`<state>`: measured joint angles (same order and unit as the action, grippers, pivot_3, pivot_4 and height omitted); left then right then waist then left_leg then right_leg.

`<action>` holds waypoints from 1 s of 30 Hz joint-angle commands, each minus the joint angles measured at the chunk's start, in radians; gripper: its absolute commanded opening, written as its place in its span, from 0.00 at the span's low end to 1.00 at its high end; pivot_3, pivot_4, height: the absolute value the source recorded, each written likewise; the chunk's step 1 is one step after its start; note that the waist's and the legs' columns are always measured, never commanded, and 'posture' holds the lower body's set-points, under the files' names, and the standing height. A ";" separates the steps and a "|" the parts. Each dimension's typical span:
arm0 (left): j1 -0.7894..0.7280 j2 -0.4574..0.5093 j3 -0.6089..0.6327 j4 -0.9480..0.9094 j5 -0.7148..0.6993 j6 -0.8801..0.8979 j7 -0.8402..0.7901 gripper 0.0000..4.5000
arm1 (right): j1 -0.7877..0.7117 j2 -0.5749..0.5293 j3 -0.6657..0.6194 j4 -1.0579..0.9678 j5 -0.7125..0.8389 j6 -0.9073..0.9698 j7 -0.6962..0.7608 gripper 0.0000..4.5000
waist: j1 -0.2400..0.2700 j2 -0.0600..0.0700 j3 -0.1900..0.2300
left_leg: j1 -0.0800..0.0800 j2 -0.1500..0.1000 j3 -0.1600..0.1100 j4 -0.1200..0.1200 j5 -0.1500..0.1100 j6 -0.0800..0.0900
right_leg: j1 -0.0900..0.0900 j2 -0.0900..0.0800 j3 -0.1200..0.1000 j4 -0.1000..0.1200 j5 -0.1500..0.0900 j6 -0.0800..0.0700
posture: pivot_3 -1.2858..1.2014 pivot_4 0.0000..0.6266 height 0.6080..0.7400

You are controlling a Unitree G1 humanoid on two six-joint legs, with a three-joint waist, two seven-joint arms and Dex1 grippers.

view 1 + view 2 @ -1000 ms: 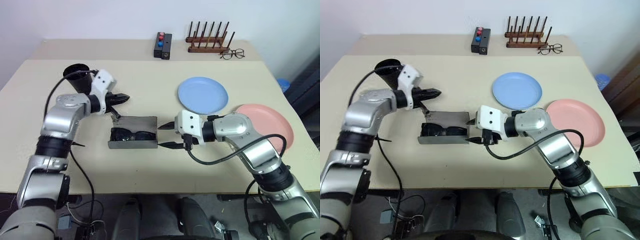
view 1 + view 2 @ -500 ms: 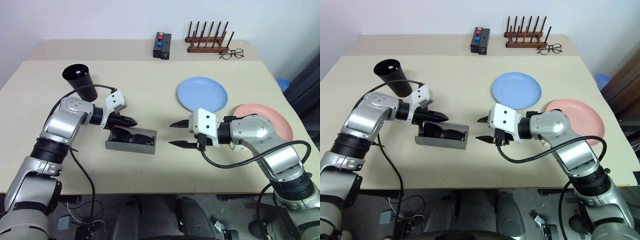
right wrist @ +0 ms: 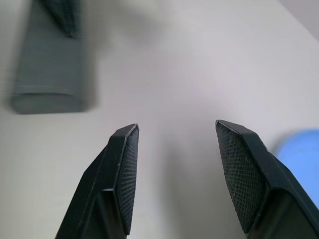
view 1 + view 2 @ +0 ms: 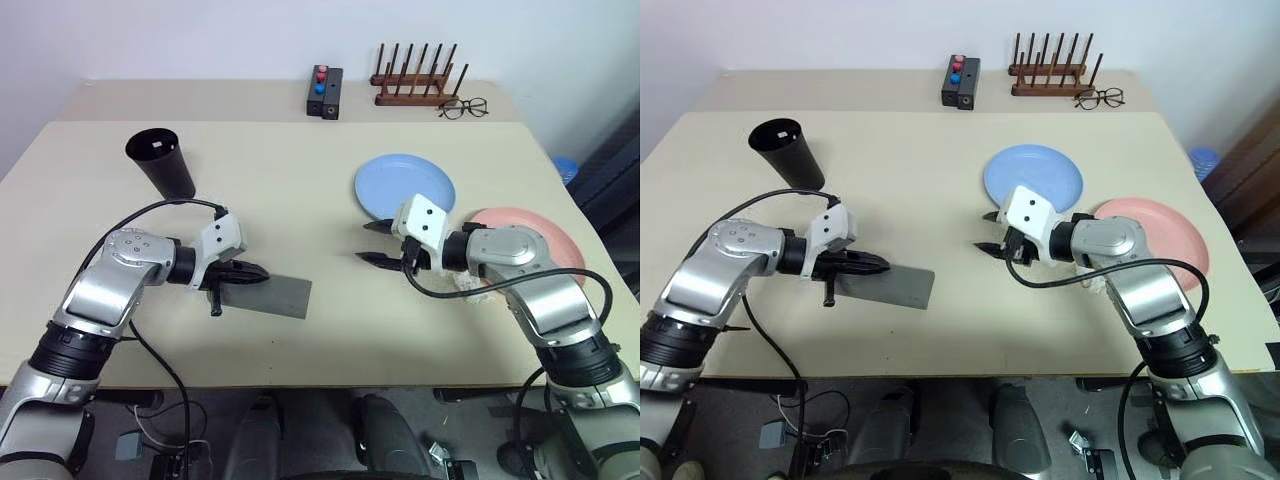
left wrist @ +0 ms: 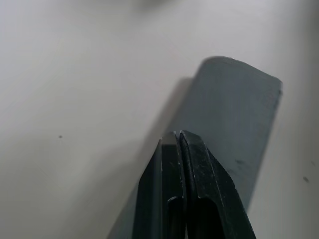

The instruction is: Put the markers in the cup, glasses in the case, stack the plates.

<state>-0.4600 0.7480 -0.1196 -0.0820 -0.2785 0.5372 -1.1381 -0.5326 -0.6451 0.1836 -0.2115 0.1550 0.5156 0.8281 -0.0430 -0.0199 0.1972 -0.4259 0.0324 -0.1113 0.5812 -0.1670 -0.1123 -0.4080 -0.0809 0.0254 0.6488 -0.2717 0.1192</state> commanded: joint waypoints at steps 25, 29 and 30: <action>0.119 -0.202 0.089 -0.326 -0.238 0.043 0.223 0.00 | -0.026 -0.089 -0.010 0.173 -0.400 -0.262 -0.184 0.02 | 0.004 0.001 0.001 | 0.000 0.000 0.000 0.001 0.000 0.000 | 0.001 0.000 0.000 0.000 0.001 0.002 | 0.52 0.24 1.00; 0.113 -0.242 0.063 -0.292 -0.236 -0.001 0.211 0.00 | 0.100 -0.227 -0.142 0.027 -0.361 -0.252 -0.109 0.02 | 0.019 0.001 0.000 | 0.000 0.000 0.000 0.002 0.000 0.000 | 0.002 0.000 0.000 -0.001 0.001 0.002 | 0.52 0.24 1.00; 0.116 -0.250 0.049 -0.281 -0.236 -0.009 0.201 0.00 | 0.156 -0.267 -0.199 -0.016 -0.341 -0.247 -0.083 0.02 | 0.029 0.001 0.000 | 0.000 0.000 0.000 0.002 0.000 0.000 | 0.002 0.000 0.000 -0.001 0.001 0.001 | 0.52 0.24 1.00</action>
<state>-0.3425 0.5038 -0.0553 -0.3622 -0.5111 0.5604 -0.9200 -0.4182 -0.8656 0.0859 -0.1462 -0.2185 0.2693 0.7080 -0.0138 -0.0185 0.1974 -0.4259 0.0319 -0.1113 0.5836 -0.1671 -0.1122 -0.4055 -0.0813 0.0253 0.6473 -0.2709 0.1202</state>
